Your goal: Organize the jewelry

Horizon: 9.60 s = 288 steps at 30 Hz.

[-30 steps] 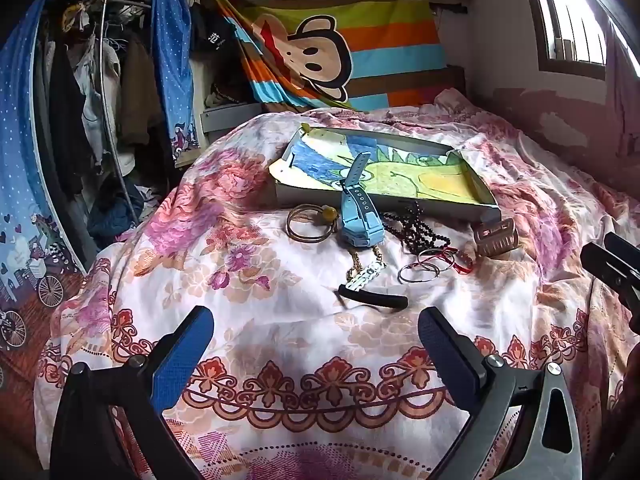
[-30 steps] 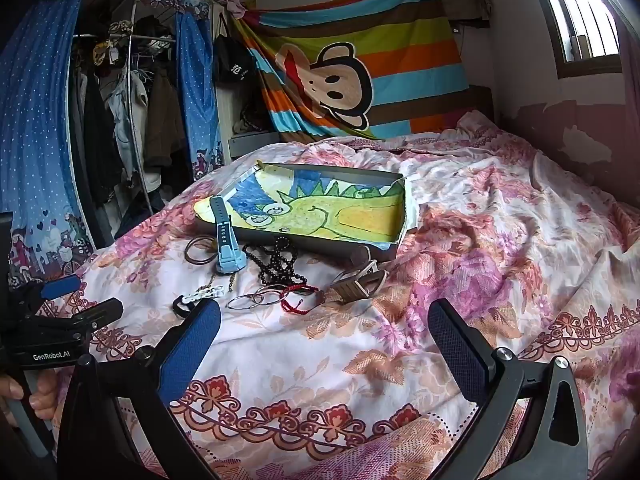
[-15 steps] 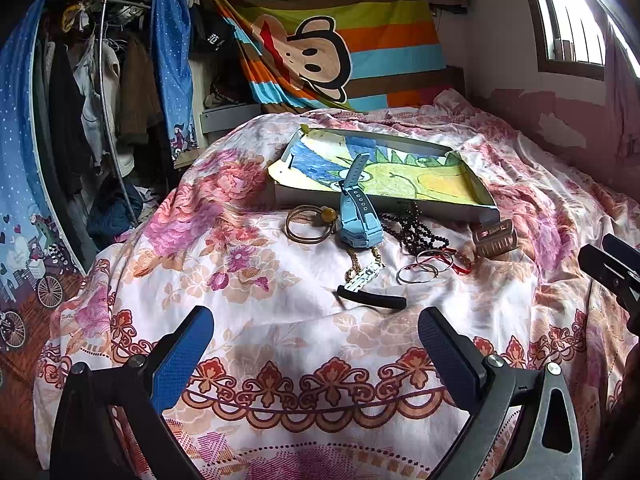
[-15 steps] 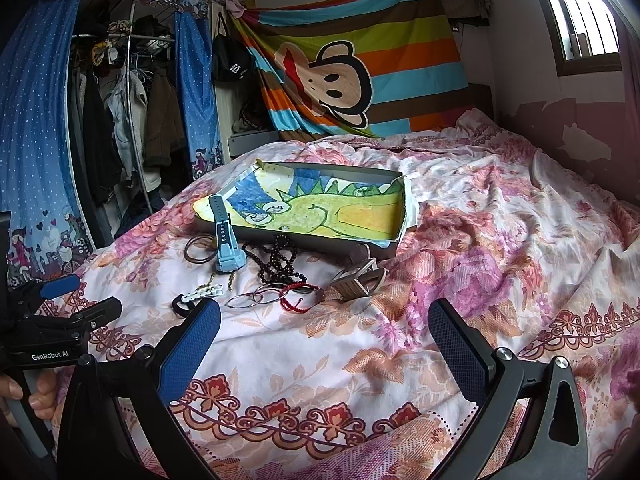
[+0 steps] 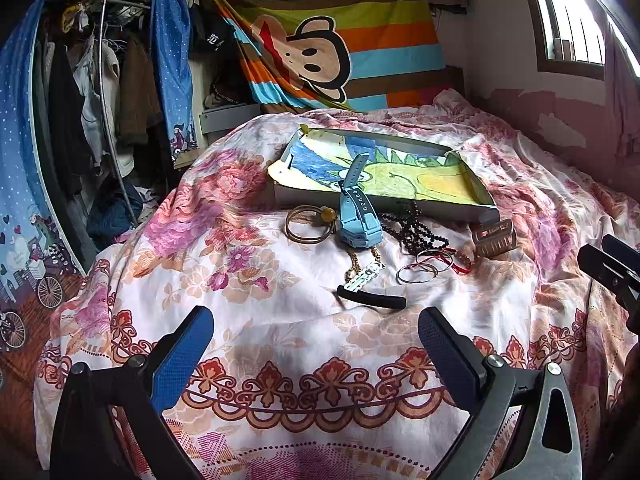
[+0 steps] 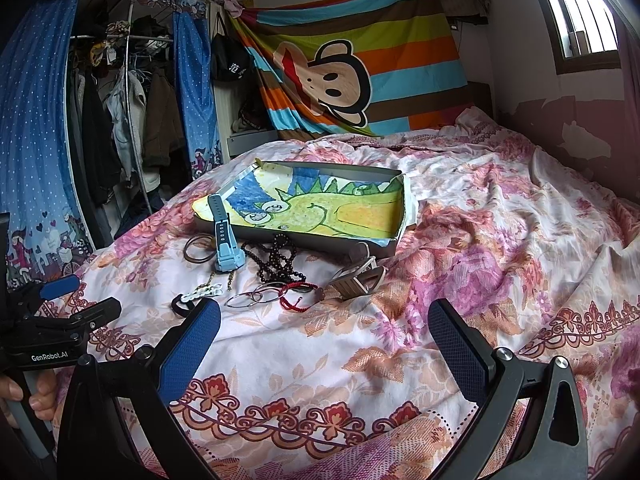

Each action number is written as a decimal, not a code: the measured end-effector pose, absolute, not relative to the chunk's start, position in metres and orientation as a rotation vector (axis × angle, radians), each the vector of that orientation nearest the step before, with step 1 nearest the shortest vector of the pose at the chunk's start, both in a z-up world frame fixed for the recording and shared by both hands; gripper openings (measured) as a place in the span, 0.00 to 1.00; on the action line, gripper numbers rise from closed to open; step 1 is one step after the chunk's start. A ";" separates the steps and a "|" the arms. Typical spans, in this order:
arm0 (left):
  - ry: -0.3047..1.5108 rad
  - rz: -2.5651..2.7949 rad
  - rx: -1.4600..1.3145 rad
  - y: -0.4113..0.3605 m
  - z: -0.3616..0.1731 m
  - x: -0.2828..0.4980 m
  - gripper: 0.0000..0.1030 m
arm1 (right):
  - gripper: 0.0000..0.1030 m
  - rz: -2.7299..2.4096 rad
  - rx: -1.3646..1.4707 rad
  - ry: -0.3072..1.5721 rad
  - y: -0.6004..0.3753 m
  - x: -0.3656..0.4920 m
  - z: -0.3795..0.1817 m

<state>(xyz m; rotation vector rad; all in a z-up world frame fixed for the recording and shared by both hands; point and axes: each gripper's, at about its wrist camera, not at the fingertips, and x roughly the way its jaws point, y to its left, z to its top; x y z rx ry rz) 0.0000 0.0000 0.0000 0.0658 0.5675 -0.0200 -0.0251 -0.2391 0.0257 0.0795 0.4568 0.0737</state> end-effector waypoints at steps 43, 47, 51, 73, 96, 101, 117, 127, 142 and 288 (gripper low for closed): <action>0.568 -0.020 0.066 0.000 0.000 0.000 1.00 | 0.99 0.074 0.085 0.463 -0.239 -0.025 0.025; 0.568 -0.020 0.065 0.000 0.000 0.000 1.00 | 0.99 0.073 0.086 0.467 -0.239 -0.025 0.027; 0.573 -0.020 0.066 0.000 0.000 0.000 1.00 | 0.99 0.072 0.093 0.479 -0.241 -0.028 0.026; 0.747 -0.296 -0.023 0.009 -0.004 0.054 0.96 | 0.99 0.119 0.029 0.705 -0.263 0.036 0.016; 1.062 -0.338 -0.326 0.016 -0.060 0.109 0.06 | 0.59 0.146 0.057 0.853 -0.251 0.138 -0.028; 1.055 -0.349 -0.317 0.013 -0.058 0.109 0.04 | 0.43 0.169 0.057 0.831 -0.250 0.135 -0.028; 0.825 -0.342 -0.149 -0.023 -0.002 0.079 0.04 | 0.07 0.288 0.074 0.682 -0.243 0.101 0.000; 0.721 -0.273 -0.041 -0.056 0.044 0.106 0.04 | 0.07 0.308 0.100 0.666 -0.248 0.109 0.001; 0.741 -0.291 -0.146 -0.075 0.040 0.206 0.04 | 0.07 0.314 0.118 0.574 -0.272 0.179 0.025; 0.991 -0.500 -0.024 -0.028 -0.043 0.101 0.03 | 0.06 0.573 0.184 1.009 -0.214 0.079 -0.022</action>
